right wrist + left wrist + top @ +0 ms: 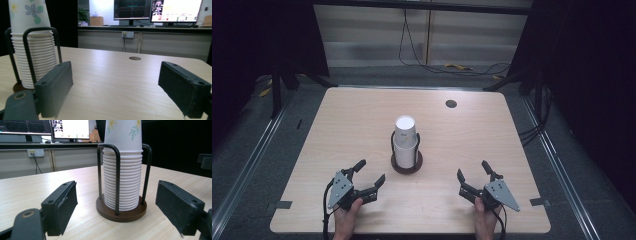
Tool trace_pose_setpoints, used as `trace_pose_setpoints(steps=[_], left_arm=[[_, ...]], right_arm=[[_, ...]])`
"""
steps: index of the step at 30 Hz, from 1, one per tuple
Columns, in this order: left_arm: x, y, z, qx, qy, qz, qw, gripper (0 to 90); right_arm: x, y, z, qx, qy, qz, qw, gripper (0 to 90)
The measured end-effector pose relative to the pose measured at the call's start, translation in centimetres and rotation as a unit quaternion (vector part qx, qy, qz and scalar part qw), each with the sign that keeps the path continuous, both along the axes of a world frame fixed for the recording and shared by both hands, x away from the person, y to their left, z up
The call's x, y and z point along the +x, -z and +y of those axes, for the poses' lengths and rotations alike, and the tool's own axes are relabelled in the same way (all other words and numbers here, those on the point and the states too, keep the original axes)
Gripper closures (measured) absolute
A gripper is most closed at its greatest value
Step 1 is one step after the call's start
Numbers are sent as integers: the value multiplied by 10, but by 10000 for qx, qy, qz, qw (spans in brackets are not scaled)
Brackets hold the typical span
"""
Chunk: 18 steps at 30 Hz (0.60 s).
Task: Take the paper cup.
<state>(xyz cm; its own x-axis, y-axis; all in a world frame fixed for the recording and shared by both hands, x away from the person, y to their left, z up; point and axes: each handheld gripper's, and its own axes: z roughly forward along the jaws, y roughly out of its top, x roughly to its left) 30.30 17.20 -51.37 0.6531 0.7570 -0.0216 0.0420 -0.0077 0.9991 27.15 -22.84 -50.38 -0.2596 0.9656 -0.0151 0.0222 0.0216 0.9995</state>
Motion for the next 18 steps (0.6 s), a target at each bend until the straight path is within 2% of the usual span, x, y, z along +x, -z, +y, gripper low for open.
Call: trace_pose_setpoints(steps=[5, 6, 9, 10, 13, 15, 17, 18], left_arm=[[0, 0, 0, -9, 10, 5, 10000, 173], [0, 0, 0, 4, 14, 1, 10000, 173], [0, 0, 0, -5, 31, 1, 10000, 173], [0, 0, 0, -7, 48, -4, 10000, 173], [0, 0, 0, 5, 72, -7, 10000, 174], [0, 0, 0, 4, 87, -8, 10000, 173], [0, 0, 0, 4, 89, -9, 10000, 173], [0, 0, 0, -30, 77, -7, 10000, 173]], right_arm=[[0, -1, 0, -22, -31, 78, 10000, 119], [0, -1, 1, -116, -220, 74, 9997, 122], [2, -2, 2, -160, -257, 170, 9994, 123], [5, -2, 3, -142, -244, 296, 9992, 125], [7, -3, 5, -192, -263, 393, 9987, 126], [12, -3, 11, -275, -368, 493, 9977, 128], [13, -3, 13, -247, -424, 563, 9972, 128], [15, -4, 14, -209, -536, 609, 9965, 128]])
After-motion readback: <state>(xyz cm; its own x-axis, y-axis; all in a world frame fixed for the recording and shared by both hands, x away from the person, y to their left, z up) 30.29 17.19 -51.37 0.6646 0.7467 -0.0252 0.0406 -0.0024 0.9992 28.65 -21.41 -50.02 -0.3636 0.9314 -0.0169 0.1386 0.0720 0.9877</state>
